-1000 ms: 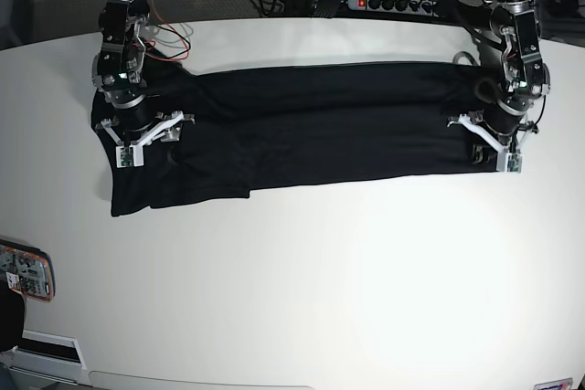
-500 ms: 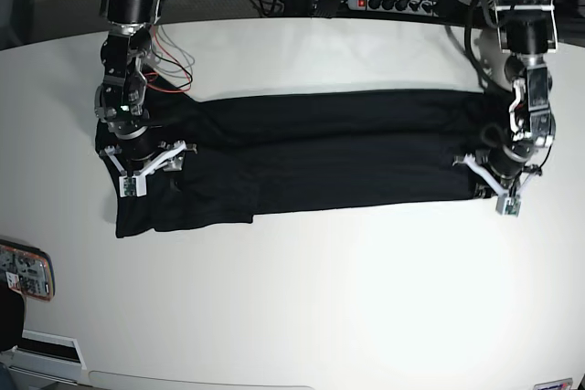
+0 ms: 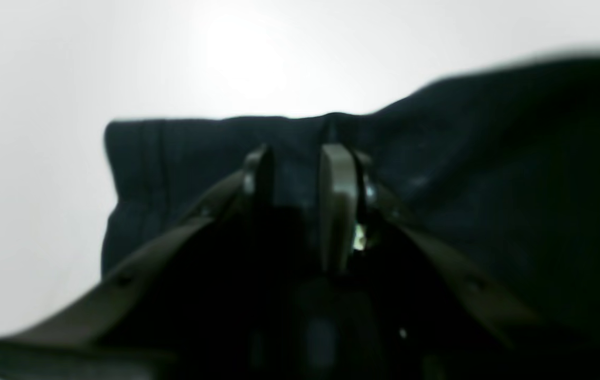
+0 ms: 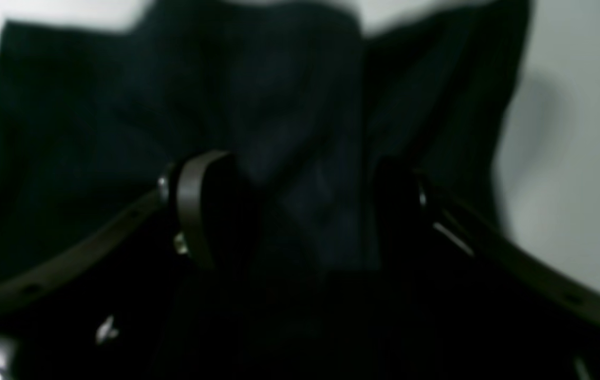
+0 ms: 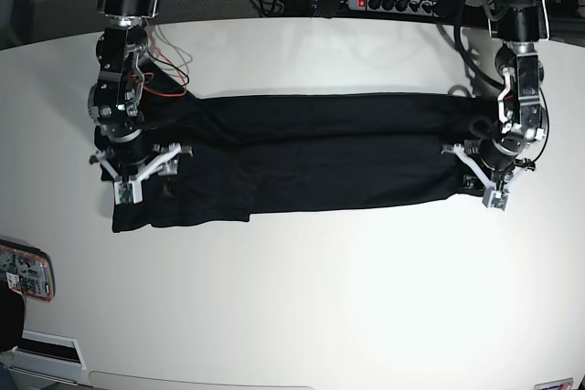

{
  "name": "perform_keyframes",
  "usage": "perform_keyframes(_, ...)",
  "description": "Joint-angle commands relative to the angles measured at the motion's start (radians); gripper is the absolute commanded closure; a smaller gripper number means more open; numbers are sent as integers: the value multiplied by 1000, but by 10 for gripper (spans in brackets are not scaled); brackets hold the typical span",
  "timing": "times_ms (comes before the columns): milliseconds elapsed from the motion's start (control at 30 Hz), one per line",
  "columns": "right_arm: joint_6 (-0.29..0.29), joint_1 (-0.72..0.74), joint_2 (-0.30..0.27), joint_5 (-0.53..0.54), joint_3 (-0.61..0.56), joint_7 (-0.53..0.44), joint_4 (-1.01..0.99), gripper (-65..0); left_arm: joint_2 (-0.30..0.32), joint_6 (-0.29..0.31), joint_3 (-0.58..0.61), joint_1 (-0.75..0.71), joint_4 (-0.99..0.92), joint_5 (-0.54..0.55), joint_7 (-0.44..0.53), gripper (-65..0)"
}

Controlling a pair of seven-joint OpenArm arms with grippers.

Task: Fold the T-shirt properly
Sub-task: 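Release the strip and move the left gripper to the strip's end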

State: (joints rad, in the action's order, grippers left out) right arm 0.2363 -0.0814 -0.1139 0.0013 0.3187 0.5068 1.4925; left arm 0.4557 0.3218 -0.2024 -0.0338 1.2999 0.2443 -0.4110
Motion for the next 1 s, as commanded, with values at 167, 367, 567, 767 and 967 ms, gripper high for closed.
perform_keyframes(167,1,13,-10,13,3,-30,164,-393,31,0,-48,-50,126,10,16,-158)
perform_keyframes(367,1,-59,-10,13,3,16,316,-393,33,4,-113,-87,201,10,7,-153)
perform_keyframes(567,1,-176,-10,13,-16,23,422,-393,33,7,-174,-116,301,13,-153,-183)
perform_keyframes(767,1,-272,-13,12,-114,19,434,-393,58,7,-220,-140,349,48,-226,-201)
perform_keyframes(967,1,-311,-13,12,-143,16,460,-393,145,7,-282,-298,479,217,-234,-312)
